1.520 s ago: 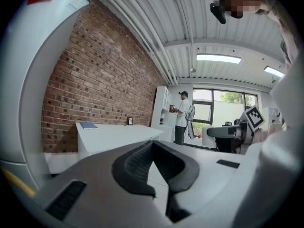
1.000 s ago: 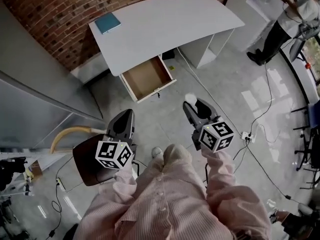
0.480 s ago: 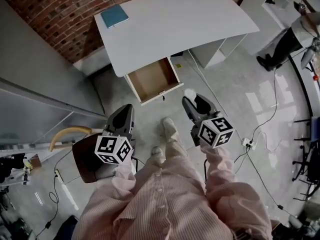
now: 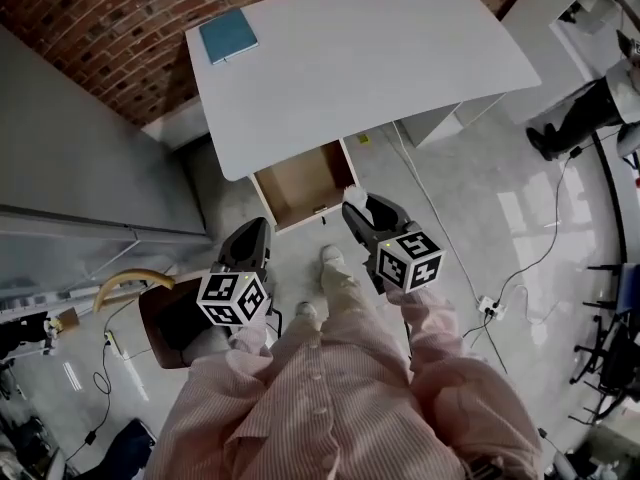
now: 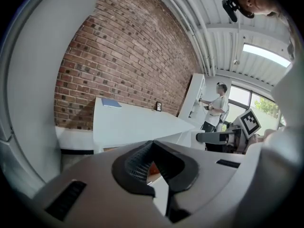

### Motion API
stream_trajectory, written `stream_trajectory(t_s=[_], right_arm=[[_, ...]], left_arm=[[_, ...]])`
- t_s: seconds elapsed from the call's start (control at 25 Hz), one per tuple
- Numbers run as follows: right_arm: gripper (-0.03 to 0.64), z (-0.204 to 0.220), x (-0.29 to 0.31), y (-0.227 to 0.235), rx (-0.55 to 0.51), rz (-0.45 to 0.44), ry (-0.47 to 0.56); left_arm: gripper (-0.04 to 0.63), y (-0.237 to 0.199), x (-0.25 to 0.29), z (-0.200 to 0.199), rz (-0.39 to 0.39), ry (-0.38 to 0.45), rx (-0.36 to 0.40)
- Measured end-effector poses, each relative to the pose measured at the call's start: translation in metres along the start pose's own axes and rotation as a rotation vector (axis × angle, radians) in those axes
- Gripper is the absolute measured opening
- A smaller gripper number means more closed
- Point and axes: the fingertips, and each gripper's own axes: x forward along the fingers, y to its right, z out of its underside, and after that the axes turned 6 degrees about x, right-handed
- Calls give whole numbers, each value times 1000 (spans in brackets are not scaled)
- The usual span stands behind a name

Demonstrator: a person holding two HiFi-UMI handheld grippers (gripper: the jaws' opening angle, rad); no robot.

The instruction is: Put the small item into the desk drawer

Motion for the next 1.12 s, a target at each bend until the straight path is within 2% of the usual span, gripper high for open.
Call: stream_trajectory(t_s=[0.2, 0.56, 0.8, 1.12], right_arm=[[161, 10, 31, 29, -14, -24, -100], [161, 23, 79, 66, -85, -77, -259], [161, 53, 115, 84, -162, -98, -370], [161, 101, 177, 108, -280, -113, -483]], left_arm=[[-2, -8, 28, 13, -46, -39, -66], [-2, -24, 72, 33, -137, -91, -140], [-2, -41, 92, 56, -178, -117, -183], [-2, -69, 126, 98, -185, -149, -224]])
